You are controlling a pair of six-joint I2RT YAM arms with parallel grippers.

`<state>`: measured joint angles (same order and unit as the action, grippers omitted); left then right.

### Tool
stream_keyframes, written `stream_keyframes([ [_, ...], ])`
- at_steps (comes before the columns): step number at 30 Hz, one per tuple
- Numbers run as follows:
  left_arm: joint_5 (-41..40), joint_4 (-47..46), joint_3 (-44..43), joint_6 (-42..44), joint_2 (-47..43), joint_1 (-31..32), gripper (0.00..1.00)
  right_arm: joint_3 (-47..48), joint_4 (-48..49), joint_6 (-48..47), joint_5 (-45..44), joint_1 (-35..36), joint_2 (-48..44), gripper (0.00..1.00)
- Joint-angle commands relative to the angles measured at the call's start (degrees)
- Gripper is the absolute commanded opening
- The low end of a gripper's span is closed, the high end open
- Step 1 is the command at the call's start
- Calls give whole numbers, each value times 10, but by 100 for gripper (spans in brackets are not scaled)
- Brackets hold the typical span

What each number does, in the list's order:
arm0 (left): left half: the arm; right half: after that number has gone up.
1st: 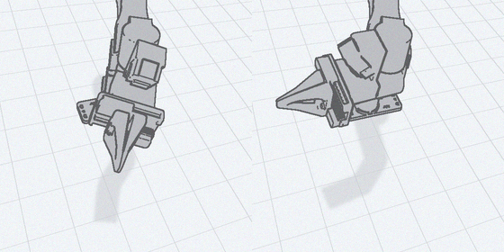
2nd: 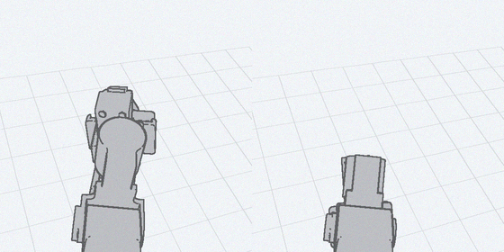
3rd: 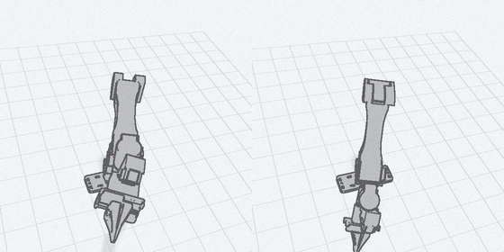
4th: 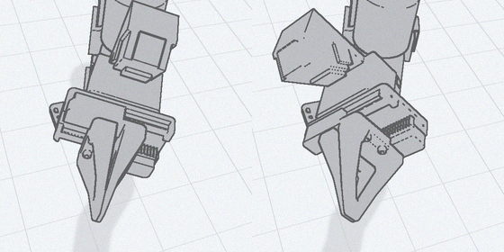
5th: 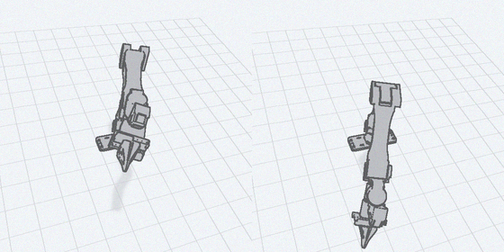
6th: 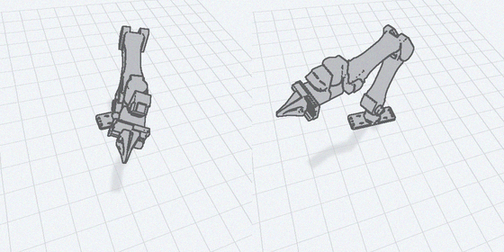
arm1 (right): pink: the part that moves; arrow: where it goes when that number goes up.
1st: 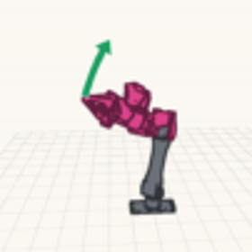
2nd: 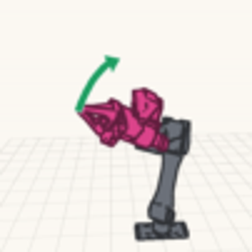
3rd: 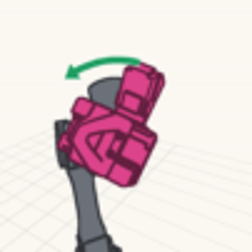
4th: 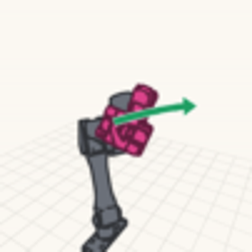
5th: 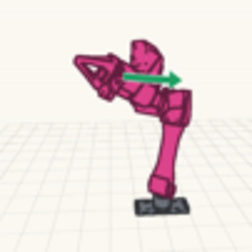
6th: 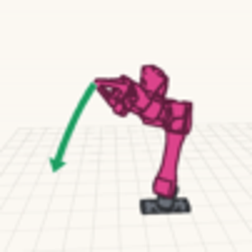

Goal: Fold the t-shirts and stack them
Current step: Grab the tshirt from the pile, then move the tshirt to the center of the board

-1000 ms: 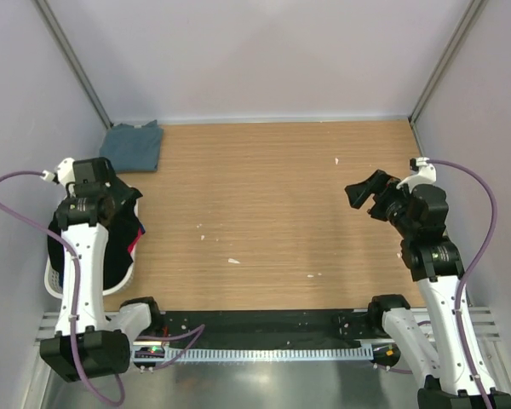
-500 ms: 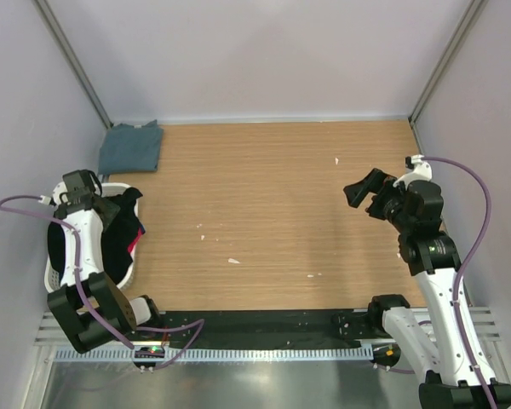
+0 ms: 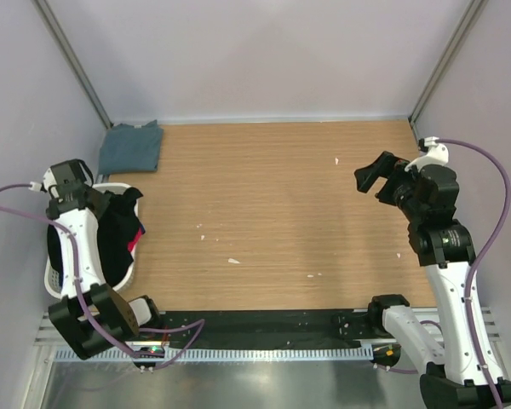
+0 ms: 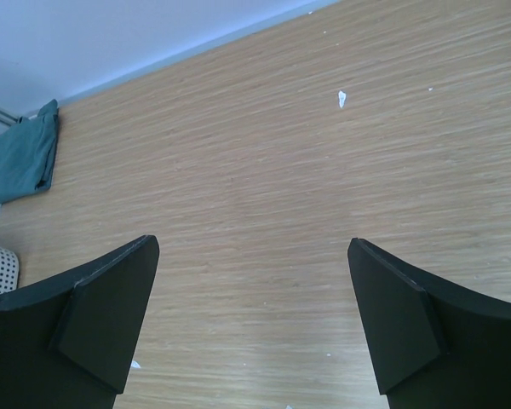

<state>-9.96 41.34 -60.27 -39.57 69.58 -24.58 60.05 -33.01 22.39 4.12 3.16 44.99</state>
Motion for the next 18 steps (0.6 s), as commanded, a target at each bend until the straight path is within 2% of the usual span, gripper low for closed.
stream_keyframes([
  [1, 63, 1, -80, 19, -67, 10, 0, 33, -6, -2, -29, 2, 7, 100],
  [5, 60, 49, -171, 22, -99, 78, 0, 44, -24, 27, -82, 2, 21, 100],
  [6, 50, 53, -212, 19, -103, 129, 0, 44, -30, 34, -89, 2, 25, 100],
  [8, 23, 59, -253, 14, -99, 189, 0, 38, -33, 38, -89, 3, 24, 100],
  [9, 6, 58, -305, 13, -81, 263, 0, 37, -30, 37, -85, 2, 21, 100],
  [11, -16, 59, -362, 19, -50, 335, 0, 33, -29, 35, -87, 3, 5, 100],
  [12, -62, 60, -390, 25, -34, 374, 0, 34, -35, 35, -96, 3, -1, 100],
  [13, -90, 62, -450, 43, 9, 465, 0, 36, -40, 34, -107, 2, -6, 100],
  [15, -176, 65, -506, 67, 57, 549, 0, 48, -65, 35, -146, 3, -17, 100],
  [16, -202, 67, -569, 86, 115, 632, 0, 52, -75, 35, -160, 2, -19, 100],
  [18, -236, 73, -620, 99, 172, 698, 0, 67, -104, 34, -194, 3, -25, 100],
])
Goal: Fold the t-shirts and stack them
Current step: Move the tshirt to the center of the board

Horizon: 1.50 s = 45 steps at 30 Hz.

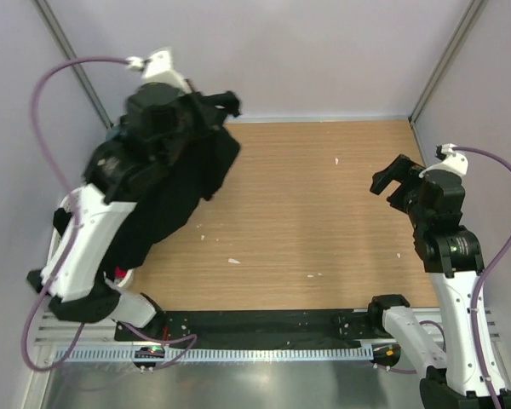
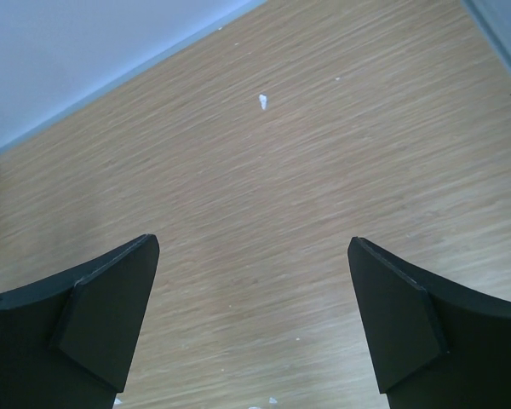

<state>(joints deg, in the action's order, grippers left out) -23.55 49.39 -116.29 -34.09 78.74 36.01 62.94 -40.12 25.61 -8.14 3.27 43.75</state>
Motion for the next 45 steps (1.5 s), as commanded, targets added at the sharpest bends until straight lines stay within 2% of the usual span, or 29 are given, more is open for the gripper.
stream_keyframes([
  [1, -122, -9, -78, 49, 104, 117, 0, 41, -42, 1, -79, 1, -15, 100],
  [2, -127, -12, -100, 48, 146, 154, 0, 47, -49, -2, -85, 1, -16, 100],
  [4, -112, -23, -96, 35, 173, 172, 0, 54, -72, -1, -93, 1, -18, 100],
  [7, -85, -68, -23, -9, 193, 179, 0, 49, -90, -4, -87, 2, -25, 100],
  [9, -91, -92, 60, -33, 181, 177, 0, 41, -95, -5, -80, 1, -34, 100],
  [11, -94, -111, 106, -49, 174, 171, 0, 24, -93, -4, -75, 1, -41, 100],
  [15, -93, -107, 261, -92, 169, 130, 0, -9, -80, -8, -63, 2, -47, 100],
  [19, -56, -123, 371, -126, 161, 89, 0, -47, -68, -15, -10, 1, -40, 100],
  [23, -60, -127, 428, -127, 113, 43, 0, -88, -38, -18, 70, 1, -11, 100],
  [27, -50, -114, 416, -83, 49, 0, 0, -132, 13, -11, 159, 6, 16, 100],
  [32, -24, -95, 332, 2, -12, 0, 0, -152, 68, 5, 175, 23, 22, 100],
  [33, -24, -88, 256, 16, -11, 0, 0, -150, 72, 6, 171, 23, 21, 100],
  [35, -1, -60, 161, 43, 15, 1, 0, -135, 67, 5, 144, 24, 20, 100],
  [36, 9, -54, 65, 71, 29, 7, 0, -127, 59, 4, 131, 23, 23, 100],
  [38, 3, -19, -60, 100, 74, 33, 0, -90, 24, 3, 84, 24, 27, 100],
  [39, -9, 0, -123, 118, 136, 48, 0, -75, 9, 2, 57, 23, 27, 100],
  [40, -18, 38, -278, 151, 170, 89, 0, -43, -6, 1, 31, 24, 27, 100],
  [42, -25, 65, -413, 174, 254, 123, 0, -10, -41, -6, 9, 23, 13, 100],
  [43, -32, 51, -451, 181, 258, 148, 0, 18, -49, -10, 2, 23, 6, 100],
  [45, -47, -4, -384, 181, 227, 167, 0, 44, -62, -17, -19, 24, -17, 100],
])
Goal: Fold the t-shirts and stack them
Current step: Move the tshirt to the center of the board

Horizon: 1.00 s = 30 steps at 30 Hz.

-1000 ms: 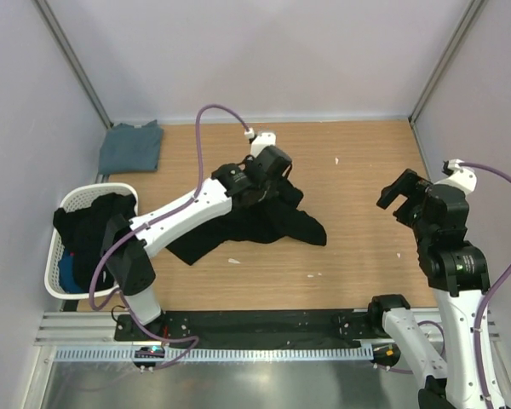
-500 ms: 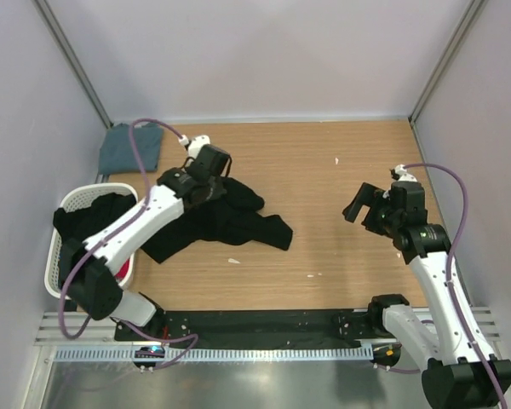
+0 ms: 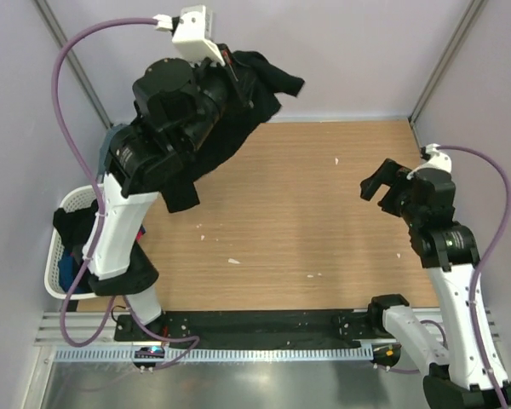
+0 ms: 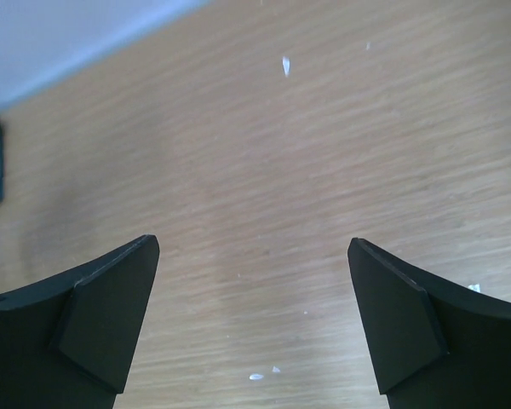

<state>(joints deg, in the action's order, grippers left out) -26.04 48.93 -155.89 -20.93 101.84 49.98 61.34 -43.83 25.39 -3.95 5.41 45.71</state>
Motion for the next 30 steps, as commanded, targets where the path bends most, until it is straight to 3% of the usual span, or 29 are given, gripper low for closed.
stream_keyframes([
  [1, -23, -68, 60, 41, -59, 32, 0, 76, -27, -22, -66, 1, -44, 100],
  [2, -28, -92, 142, 33, -80, 32, 0, 83, -27, -27, -69, 2, -50, 100],
  [5, -80, -79, 172, 18, -106, 31, 0, 92, -32, -41, -63, 2, -65, 100],
  [8, -96, 2, 191, -11, -112, 31, 0, 74, -30, -46, -42, 3, -66, 100],
  [11, -40, 5, 395, -92, -179, 31, 0, 37, -26, -42, -19, 0, -60, 100],
  [12, -20, -21, 548, -142, -200, 31, 0, 26, -23, -41, -14, 1, -59, 100],
  [16, 70, -176, 873, -265, -270, 35, 0, -45, -8, -32, 7, 2, -53, 100],
  [19, 80, -183, 991, -342, -273, 41, 2, -74, 0, -30, 24, 2, -34, 100],
  [20, 79, -179, 1010, -356, -274, 45, 6, -81, 7, -30, 31, 1, -25, 100],
  [22, 60, -161, 1034, -379, -282, 55, 29, -100, 21, -33, 72, 2, -17, 100],
  [23, 52, -155, 1052, -386, -286, 64, 60, -106, 34, -33, 94, 2, -13, 100],
  [25, 43, -134, 1059, -392, -308, 67, 79, -120, 48, -26, 120, 2, 0, 100],
  [26, 38, -124, 1059, -398, -318, 68, 96, -122, 59, -20, 131, 4, 6, 100],
  [30, 0, -38, 1040, -418, -391, 81, 100, -136, 95, 8, 149, 39, 33, 100],
])
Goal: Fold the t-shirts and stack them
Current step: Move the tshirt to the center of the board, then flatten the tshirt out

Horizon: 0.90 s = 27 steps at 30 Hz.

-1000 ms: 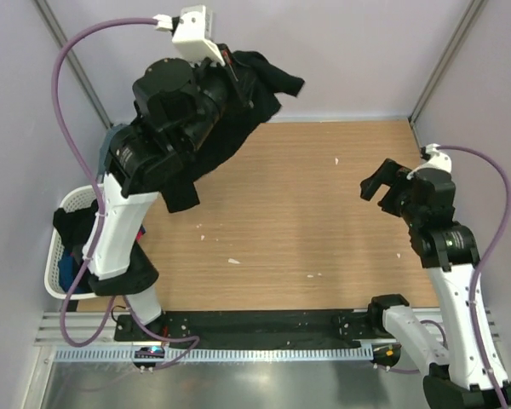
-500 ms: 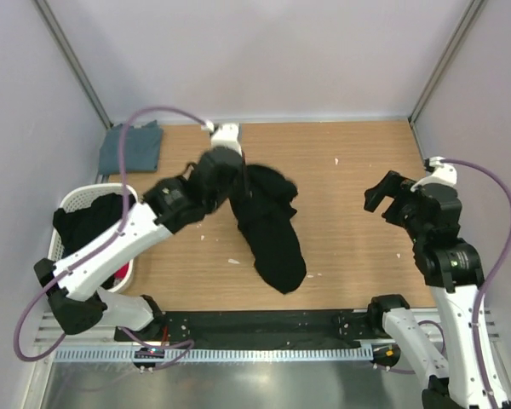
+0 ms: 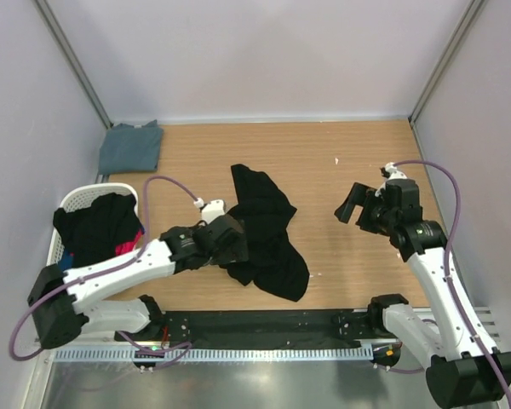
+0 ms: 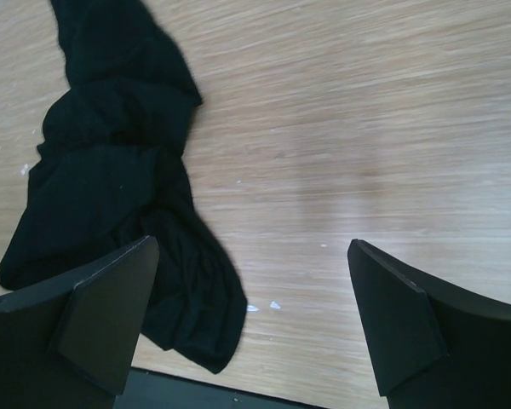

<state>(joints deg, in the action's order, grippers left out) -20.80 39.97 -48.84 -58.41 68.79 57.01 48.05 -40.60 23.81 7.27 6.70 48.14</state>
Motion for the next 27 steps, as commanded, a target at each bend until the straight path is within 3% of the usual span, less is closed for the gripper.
stream_keyframes([
  [1, -61, 60, -32, -48, -78, 16, 100, -10, 72, 29, 28, 44, 18, 100],
  [4, -76, 57, -29, -51, -133, 43, 100, -11, 111, 51, -30, 134, 53, 100],
  [8, -86, 17, -51, 24, -91, 95, 99, -5, 145, 87, -94, 217, 126, 100],
  [10, -106, 17, -85, 80, -21, 126, 99, -4, 158, 121, -121, 220, 155, 100],
  [14, -122, 21, -150, 125, 99, 144, 85, -7, 198, 148, -133, 220, 190, 97],
  [16, -125, 14, -192, 145, 166, 152, 85, 2, 198, 151, -139, 220, 193, 96],
  [22, -163, 59, -261, 112, 304, 153, 83, 19, 132, 137, -215, 219, 161, 96],
  [27, -165, 43, -256, 107, 357, 152, 74, -19, 133, 127, -201, 219, 118, 97],
])
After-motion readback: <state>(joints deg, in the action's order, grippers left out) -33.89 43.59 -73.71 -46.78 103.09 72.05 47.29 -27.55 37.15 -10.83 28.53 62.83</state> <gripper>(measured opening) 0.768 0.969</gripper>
